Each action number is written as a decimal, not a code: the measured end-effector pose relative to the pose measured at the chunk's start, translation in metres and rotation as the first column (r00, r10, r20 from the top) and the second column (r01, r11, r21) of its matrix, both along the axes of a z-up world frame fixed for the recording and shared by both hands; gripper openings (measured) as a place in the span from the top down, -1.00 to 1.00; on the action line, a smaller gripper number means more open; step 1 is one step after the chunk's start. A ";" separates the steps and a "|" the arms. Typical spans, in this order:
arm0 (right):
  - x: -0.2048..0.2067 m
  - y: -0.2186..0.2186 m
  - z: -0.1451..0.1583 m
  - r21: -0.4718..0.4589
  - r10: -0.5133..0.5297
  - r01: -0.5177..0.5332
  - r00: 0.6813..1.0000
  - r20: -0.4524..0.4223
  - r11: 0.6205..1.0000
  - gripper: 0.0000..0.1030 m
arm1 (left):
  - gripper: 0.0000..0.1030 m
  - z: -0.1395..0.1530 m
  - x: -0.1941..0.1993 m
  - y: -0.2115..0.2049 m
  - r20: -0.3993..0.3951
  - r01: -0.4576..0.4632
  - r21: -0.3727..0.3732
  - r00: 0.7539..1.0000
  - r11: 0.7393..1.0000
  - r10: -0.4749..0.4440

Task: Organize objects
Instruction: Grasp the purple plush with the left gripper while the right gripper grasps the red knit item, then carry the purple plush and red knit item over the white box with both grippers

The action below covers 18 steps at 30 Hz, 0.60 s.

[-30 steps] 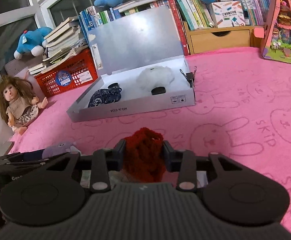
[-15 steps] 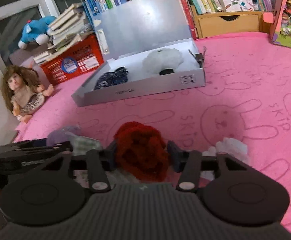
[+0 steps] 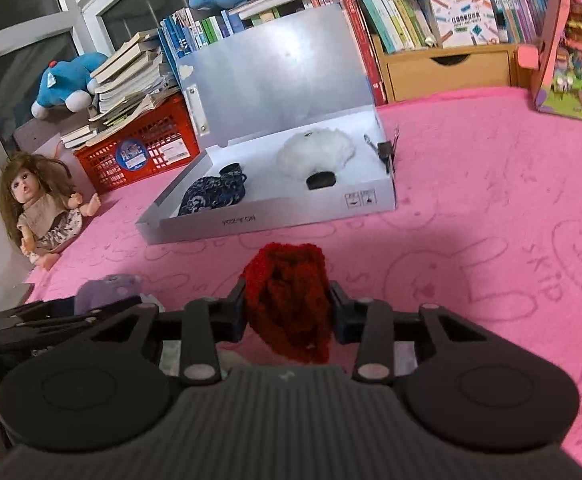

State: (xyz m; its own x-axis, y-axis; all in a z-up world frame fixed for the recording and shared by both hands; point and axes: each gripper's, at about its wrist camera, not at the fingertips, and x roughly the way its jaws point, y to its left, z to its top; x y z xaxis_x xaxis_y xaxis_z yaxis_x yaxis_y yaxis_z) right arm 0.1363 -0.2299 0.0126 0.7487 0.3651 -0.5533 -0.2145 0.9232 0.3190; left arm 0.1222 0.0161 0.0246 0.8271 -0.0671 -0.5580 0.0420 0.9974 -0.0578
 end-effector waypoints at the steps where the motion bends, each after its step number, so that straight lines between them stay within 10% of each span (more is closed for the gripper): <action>1: 0.001 0.000 0.001 -0.005 -0.003 0.003 1.000 0.000 1.000 0.15 | -0.51 0.001 0.000 0.000 0.003 -0.002 0.003 1.000 1.000 0.002; 18: 0.028 -0.008 0.021 -0.024 -0.038 0.039 0.999 0.012 0.999 0.14 | -0.51 0.031 0.028 0.012 0.033 -0.010 -0.003 0.999 1.000 0.010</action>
